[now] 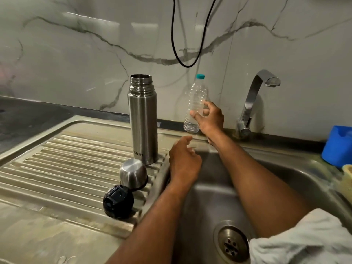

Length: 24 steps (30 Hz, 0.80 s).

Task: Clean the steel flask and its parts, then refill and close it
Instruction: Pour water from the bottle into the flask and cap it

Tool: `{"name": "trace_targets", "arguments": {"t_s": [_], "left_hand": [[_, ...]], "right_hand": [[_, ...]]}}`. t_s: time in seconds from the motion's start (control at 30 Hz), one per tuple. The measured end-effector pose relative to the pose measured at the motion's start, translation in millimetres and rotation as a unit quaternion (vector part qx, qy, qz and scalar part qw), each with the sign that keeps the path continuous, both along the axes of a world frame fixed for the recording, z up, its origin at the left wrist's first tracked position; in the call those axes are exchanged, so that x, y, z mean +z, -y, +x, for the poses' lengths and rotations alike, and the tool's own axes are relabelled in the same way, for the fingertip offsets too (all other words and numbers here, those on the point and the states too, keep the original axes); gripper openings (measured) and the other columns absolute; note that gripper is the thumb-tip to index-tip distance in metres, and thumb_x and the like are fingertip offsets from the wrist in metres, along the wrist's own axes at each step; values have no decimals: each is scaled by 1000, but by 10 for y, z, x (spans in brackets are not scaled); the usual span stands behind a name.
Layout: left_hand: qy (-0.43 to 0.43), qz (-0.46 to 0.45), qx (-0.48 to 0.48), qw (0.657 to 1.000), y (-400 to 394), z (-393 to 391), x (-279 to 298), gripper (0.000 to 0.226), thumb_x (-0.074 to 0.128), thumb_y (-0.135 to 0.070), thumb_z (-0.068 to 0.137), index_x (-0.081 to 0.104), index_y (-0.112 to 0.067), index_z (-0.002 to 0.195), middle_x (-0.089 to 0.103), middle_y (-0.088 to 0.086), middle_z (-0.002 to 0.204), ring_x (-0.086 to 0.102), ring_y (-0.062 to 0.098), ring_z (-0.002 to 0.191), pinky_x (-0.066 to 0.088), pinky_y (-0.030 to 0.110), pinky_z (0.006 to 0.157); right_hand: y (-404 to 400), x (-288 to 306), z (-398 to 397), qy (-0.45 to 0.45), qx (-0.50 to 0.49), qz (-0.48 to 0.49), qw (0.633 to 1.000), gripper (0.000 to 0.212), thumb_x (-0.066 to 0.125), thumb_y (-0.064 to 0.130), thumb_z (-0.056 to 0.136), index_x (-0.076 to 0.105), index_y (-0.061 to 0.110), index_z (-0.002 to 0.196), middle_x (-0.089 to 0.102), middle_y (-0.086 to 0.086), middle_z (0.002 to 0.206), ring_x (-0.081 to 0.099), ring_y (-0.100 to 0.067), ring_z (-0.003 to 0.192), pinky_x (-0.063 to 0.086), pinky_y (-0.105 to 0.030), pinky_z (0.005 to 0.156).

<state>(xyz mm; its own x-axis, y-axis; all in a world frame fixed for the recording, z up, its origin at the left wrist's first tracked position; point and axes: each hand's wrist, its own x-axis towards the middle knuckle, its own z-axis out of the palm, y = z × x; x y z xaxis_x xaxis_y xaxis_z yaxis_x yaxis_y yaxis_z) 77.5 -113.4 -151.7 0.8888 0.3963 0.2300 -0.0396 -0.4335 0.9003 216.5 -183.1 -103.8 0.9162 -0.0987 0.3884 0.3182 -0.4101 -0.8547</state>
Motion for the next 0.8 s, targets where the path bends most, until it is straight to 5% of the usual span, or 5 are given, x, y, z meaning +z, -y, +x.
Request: {"name": "trace_targets", "arguments": {"t_s": [0.17, 0.3, 0.6, 0.8], "left_hand": [[1, 12, 17, 1000, 0, 49, -23, 50, 54, 1, 96, 61, -19, 141, 63, 2, 142, 61, 18, 127, 44, 31, 114], [14, -1, 22, 1000, -4, 54, -30, 49, 55, -2, 94, 61, -21, 139, 62, 0, 140, 62, 19, 123, 49, 41, 112], [30, -24, 10, 999, -11, -34, 19, 48, 56, -1, 95, 61, -20, 138, 62, -3, 138, 63, 11, 108, 53, 32, 104], [78, -24, -20, 996, -67, -382, 517, 42, 62, 3, 96, 67, -17, 132, 70, -3, 128, 66, 9, 111, 49, 8, 89]], "right_hand": [[12, -5, 42, -19, 12, -5, 1000, 77, 87, 34, 81, 52, 22, 147, 69, -6, 130, 68, -20, 113, 59, -41, 97], [59, -14, 18, -32, 7, -15, 999, 89, 91, 32, 76, 45, 19, 152, 65, -7, 136, 65, -21, 118, 55, -39, 102], [240, 94, -259, -47, -2, -40, 998, 79, 86, 28, 83, 46, 17, 149, 63, -6, 139, 64, -21, 119, 51, -30, 96], [481, 79, -913, -67, -8, 32, 997, 50, 84, 19, 84, 63, 17, 129, 74, -6, 109, 71, -20, 96, 61, -42, 84]]}}
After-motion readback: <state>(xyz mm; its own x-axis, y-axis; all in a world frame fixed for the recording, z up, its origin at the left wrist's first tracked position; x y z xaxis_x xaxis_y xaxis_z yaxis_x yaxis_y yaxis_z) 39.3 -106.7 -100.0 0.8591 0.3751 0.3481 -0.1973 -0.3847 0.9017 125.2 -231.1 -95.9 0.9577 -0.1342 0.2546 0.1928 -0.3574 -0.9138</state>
